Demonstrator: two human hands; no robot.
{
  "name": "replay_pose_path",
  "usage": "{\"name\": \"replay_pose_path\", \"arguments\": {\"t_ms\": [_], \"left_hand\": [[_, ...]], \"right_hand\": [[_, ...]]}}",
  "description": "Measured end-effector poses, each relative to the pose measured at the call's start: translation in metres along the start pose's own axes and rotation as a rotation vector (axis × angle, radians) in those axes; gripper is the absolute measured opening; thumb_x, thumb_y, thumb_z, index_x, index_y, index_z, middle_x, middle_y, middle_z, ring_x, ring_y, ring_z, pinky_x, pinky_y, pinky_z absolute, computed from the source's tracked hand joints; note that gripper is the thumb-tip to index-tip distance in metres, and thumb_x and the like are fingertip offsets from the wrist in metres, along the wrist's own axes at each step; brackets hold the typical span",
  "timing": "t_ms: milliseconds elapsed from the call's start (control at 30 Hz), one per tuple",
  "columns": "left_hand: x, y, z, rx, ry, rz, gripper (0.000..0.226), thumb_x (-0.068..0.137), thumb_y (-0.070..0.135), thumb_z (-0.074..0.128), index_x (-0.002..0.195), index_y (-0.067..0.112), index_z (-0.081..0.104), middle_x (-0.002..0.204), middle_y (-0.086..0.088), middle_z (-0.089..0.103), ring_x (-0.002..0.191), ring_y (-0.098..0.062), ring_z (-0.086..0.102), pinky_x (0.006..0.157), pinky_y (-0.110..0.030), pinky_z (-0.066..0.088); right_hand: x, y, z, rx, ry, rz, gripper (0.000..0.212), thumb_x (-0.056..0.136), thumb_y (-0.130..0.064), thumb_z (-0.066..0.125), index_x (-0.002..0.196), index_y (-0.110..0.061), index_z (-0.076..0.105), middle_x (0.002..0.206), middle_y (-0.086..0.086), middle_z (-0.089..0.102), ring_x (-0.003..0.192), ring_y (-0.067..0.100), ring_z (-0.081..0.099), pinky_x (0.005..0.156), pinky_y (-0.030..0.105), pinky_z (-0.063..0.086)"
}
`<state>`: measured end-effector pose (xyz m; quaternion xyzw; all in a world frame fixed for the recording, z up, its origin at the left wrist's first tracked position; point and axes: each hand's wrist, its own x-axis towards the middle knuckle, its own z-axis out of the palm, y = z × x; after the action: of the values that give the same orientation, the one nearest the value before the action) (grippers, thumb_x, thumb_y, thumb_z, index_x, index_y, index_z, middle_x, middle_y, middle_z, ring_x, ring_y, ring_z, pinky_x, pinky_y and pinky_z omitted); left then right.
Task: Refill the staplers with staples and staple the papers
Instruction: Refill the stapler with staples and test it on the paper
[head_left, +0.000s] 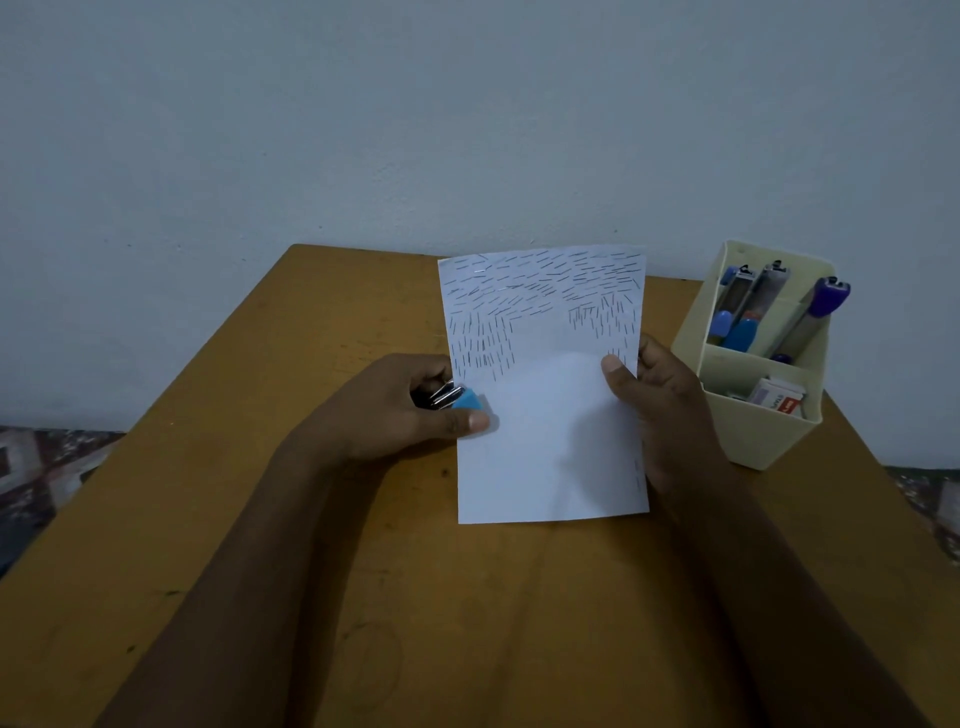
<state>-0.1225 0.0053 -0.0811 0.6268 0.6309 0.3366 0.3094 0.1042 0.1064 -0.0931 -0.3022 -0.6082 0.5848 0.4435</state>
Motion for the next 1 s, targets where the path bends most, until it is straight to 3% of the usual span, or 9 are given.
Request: {"name": "replay_pose_path", "arguments": {"t_ms": [167, 267, 433, 500, 700, 767, 867, 1000], "left_hand": [[-0.001, 0.001, 0.002, -0.016, 0.008, 0.006, 0.057, 0.069, 0.063, 0.069, 0.107, 0.020, 0.066, 0.106, 0.006, 0.070, 0.090, -0.017, 0.067, 0.081, -0.048, 0.054], [0.000, 0.003, 0.005, -0.069, -0.007, 0.019, 0.049, 0.075, 0.054, 0.067, 0.115, 0.026, 0.065, 0.115, 0.017, 0.068, 0.096, -0.008, 0.067, 0.079, -0.031, 0.056], [-0.003, 0.011, 0.008, -0.174, 0.001, 0.029, 0.029, 0.073, 0.045, 0.066, 0.100, 0.033, 0.067, 0.103, 0.031, 0.068, 0.090, 0.001, 0.067, 0.069, -0.011, 0.049], [-0.004, 0.014, 0.008, -0.224, -0.001, 0.027, 0.026, 0.072, 0.042, 0.066, 0.097, 0.034, 0.067, 0.100, 0.032, 0.068, 0.090, 0.001, 0.067, 0.070, -0.013, 0.051], [-0.003, 0.010, 0.007, -0.342, -0.019, -0.019, 0.032, 0.076, 0.033, 0.075, 0.107, 0.025, 0.069, 0.111, 0.014, 0.071, 0.102, -0.009, 0.067, 0.081, -0.027, 0.054], [-0.004, 0.011, 0.007, -0.344, -0.033, -0.015, 0.030, 0.075, 0.034, 0.077, 0.104, 0.029, 0.068, 0.109, 0.017, 0.071, 0.101, -0.007, 0.067, 0.080, -0.024, 0.054], [-0.004, 0.017, 0.006, -0.306, -0.049, 0.009, 0.027, 0.069, 0.034, 0.072, 0.096, 0.033, 0.066, 0.099, 0.027, 0.070, 0.093, 0.001, 0.067, 0.066, -0.011, 0.049], [-0.003, 0.018, 0.006, -0.273, -0.060, -0.001, 0.027, 0.067, 0.033, 0.072, 0.093, 0.032, 0.065, 0.090, 0.031, 0.069, 0.086, 0.003, 0.067, 0.060, -0.008, 0.047]], "right_hand": [[0.000, 0.000, 0.000, 0.004, 0.000, 0.002, 0.026, 0.094, -0.009, 0.048, 0.112, -0.025, 0.060, 0.112, -0.007, 0.068, 0.103, 0.013, 0.065, 0.084, 0.027, 0.053], [0.000, 0.001, -0.001, -0.027, 0.000, 0.022, 0.026, 0.094, -0.011, 0.049, 0.115, -0.023, 0.060, 0.116, -0.005, 0.067, 0.105, 0.014, 0.064, 0.088, 0.032, 0.051], [-0.001, 0.000, -0.003, -0.010, -0.020, 0.045, 0.025, 0.094, -0.011, 0.049, 0.113, -0.023, 0.061, 0.114, -0.005, 0.068, 0.104, 0.015, 0.065, 0.088, 0.034, 0.051], [-0.001, -0.001, -0.004, -0.009, -0.024, 0.046, 0.025, 0.094, -0.010, 0.049, 0.113, -0.021, 0.061, 0.115, -0.003, 0.068, 0.103, 0.016, 0.065, 0.088, 0.035, 0.052], [-0.002, 0.000, -0.003, -0.030, -0.074, 0.063, 0.026, 0.093, -0.009, 0.049, 0.117, -0.016, 0.059, 0.115, -0.001, 0.068, 0.104, 0.018, 0.065, 0.089, 0.037, 0.053], [-0.001, 0.000, -0.003, -0.041, -0.072, 0.060, 0.028, 0.093, -0.009, 0.049, 0.119, -0.015, 0.058, 0.116, -0.001, 0.067, 0.104, 0.018, 0.065, 0.089, 0.037, 0.052], [-0.001, 0.000, -0.004, -0.039, -0.076, 0.059, 0.028, 0.093, -0.009, 0.049, 0.120, -0.014, 0.058, 0.117, -0.001, 0.067, 0.105, 0.018, 0.065, 0.090, 0.037, 0.052], [-0.001, 0.001, -0.004, -0.033, -0.076, 0.054, 0.028, 0.093, -0.009, 0.049, 0.118, -0.017, 0.059, 0.116, -0.001, 0.067, 0.105, 0.019, 0.065, 0.089, 0.038, 0.053]]}}
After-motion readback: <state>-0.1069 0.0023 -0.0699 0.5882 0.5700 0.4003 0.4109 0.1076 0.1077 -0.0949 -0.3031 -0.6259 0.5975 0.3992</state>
